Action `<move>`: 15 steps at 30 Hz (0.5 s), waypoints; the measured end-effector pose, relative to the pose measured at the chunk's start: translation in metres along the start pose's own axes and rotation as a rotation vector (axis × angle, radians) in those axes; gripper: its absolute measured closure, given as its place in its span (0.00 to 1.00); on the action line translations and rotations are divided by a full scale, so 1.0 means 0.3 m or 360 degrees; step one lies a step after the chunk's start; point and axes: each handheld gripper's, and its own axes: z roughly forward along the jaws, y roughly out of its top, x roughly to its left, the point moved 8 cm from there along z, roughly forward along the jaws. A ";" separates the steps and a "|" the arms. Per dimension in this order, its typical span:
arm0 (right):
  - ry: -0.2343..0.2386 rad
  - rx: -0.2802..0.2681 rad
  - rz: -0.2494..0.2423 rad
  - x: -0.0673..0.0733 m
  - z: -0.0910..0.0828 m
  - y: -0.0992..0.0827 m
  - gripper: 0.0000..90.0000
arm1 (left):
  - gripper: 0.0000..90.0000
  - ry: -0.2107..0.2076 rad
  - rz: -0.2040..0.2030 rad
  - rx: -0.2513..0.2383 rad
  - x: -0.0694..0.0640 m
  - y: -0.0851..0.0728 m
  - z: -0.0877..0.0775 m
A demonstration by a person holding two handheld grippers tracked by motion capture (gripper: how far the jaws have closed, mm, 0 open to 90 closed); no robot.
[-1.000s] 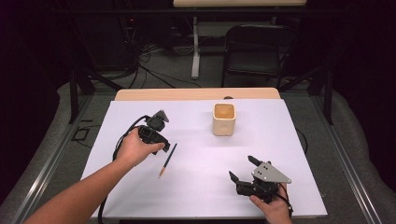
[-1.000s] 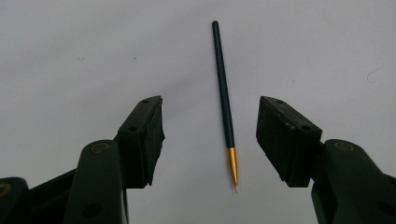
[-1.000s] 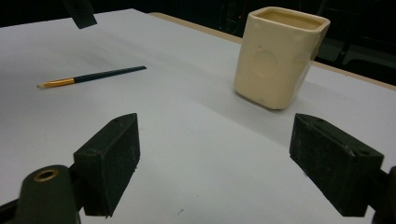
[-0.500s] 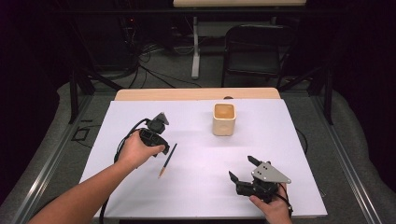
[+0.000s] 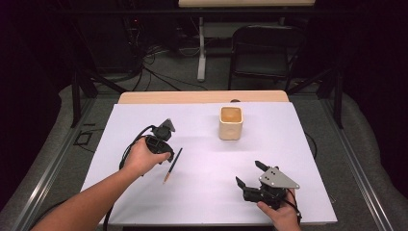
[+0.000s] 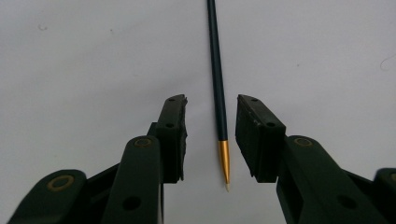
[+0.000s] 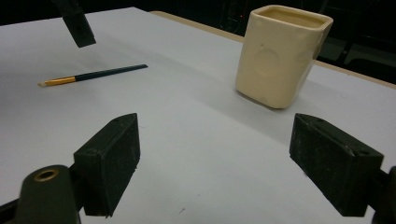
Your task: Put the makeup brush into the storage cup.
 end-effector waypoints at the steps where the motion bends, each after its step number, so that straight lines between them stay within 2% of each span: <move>1: 0.0000 0.0000 0.0000 0.000 0.000 0.000 0.18 | 0.71 0.0000 0.0000 0.0000 0.000 0.000 0.000; 15: 0.0001 0.0002 -0.0002 0.000 0.001 -0.001 0.18 | 0.77 0.0011 0.0028 0.0044 -0.008 -0.017 0.036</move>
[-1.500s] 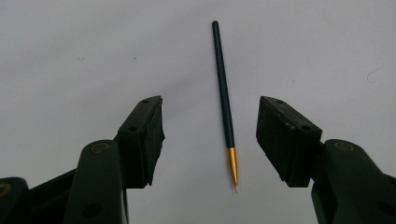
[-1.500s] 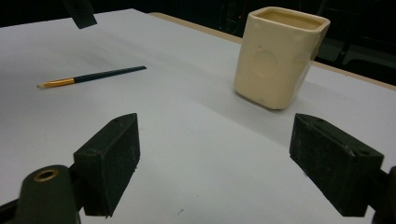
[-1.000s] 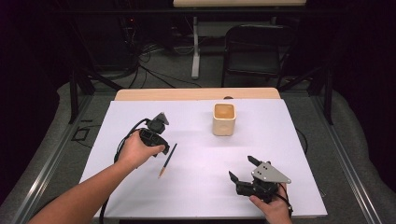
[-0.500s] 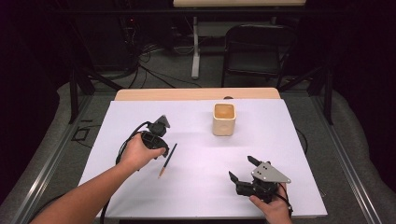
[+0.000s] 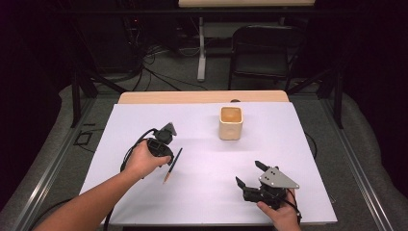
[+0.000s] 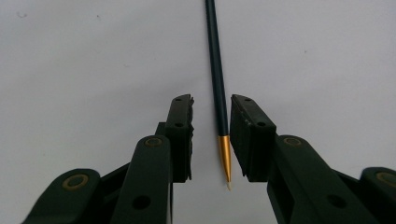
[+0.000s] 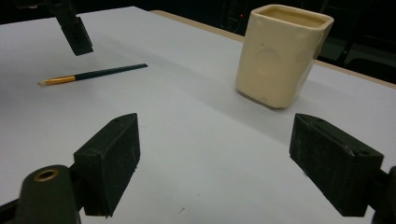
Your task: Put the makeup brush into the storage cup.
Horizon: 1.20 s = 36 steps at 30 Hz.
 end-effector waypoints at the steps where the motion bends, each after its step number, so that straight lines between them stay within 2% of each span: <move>1: 0.0000 0.0001 0.0000 0.000 0.000 0.000 0.18 | 0.77 -0.0003 0.0003 0.0009 -0.002 -0.001 0.003; 26: 0.0003 -0.0001 -0.0009 0.001 0.001 0.000 0.18 | 0.77 -0.0011 0.0016 0.0047 -0.012 -0.009 0.037; 36: 0.0003 0.0001 -0.0008 0.001 0.001 0.000 0.18 | 0.81 0.0004 0.0027 0.0077 -0.020 -0.013 0.049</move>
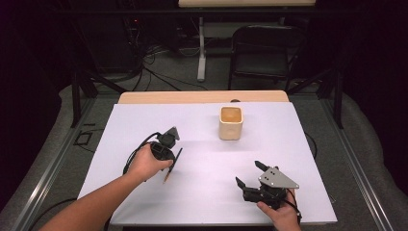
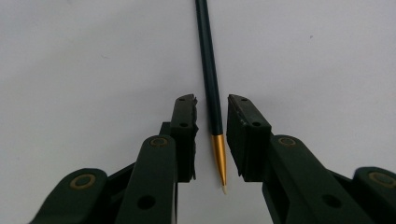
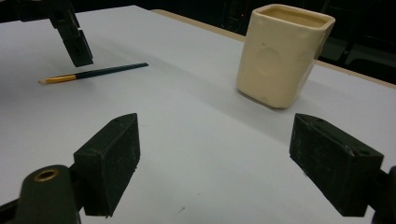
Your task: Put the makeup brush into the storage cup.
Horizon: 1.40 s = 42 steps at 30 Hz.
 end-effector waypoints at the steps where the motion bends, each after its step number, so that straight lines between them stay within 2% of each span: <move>1: 0.0001 0.0000 -0.0003 0.000 0.000 0.000 0.18 | 0.81 -0.0001 0.0001 0.0003 0.000 0.000 0.002; 9: 0.0005 -0.0001 -0.0009 0.001 0.000 0.000 0.18 | 0.84 -0.0008 -0.0045 0.0022 0.001 -0.003 0.012; 15: 0.0005 0.0001 -0.0016 0.002 0.000 0.000 0.18 | 0.87 -0.0049 -0.0084 0.0047 -0.003 -0.012 0.023; 42: 0.0005 0.0006 -0.0028 0.004 0.000 -0.001 0.18 | 0.90 -0.0046 -0.0097 0.0095 -0.010 -0.024 0.042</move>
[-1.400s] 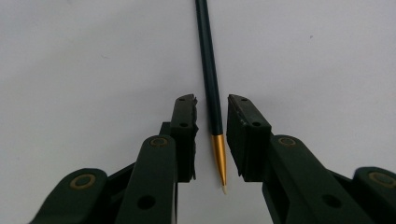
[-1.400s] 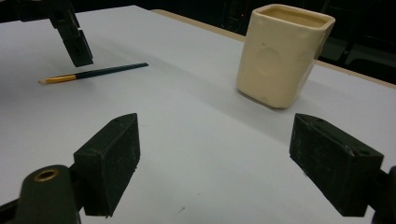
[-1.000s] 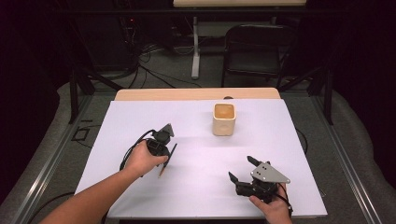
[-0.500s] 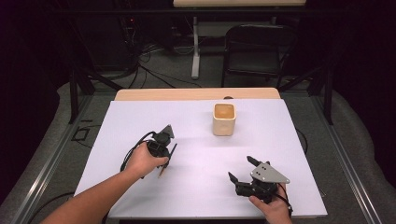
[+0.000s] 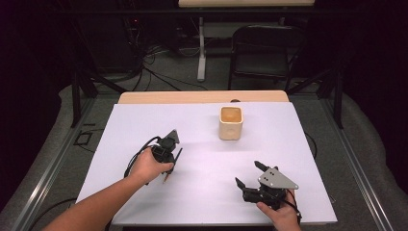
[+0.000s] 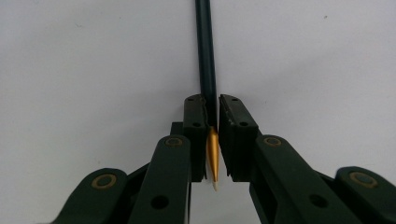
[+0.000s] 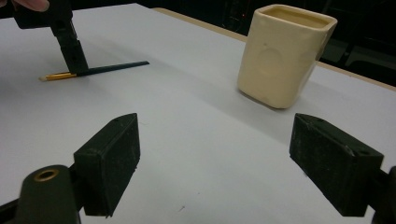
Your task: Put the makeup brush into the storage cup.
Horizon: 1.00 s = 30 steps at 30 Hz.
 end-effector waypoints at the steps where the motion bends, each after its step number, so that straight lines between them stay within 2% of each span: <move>1: 0.0001 0.0000 0.0000 0.000 0.000 0.000 0.18 | 0.90 0.0000 0.0002 0.0001 0.000 0.000 0.001; 30: 0.0007 0.0006 -0.0004 0.004 0.001 -0.001 0.18 | 0.92 0.0003 -0.0005 0.0010 -0.007 -0.002 0.022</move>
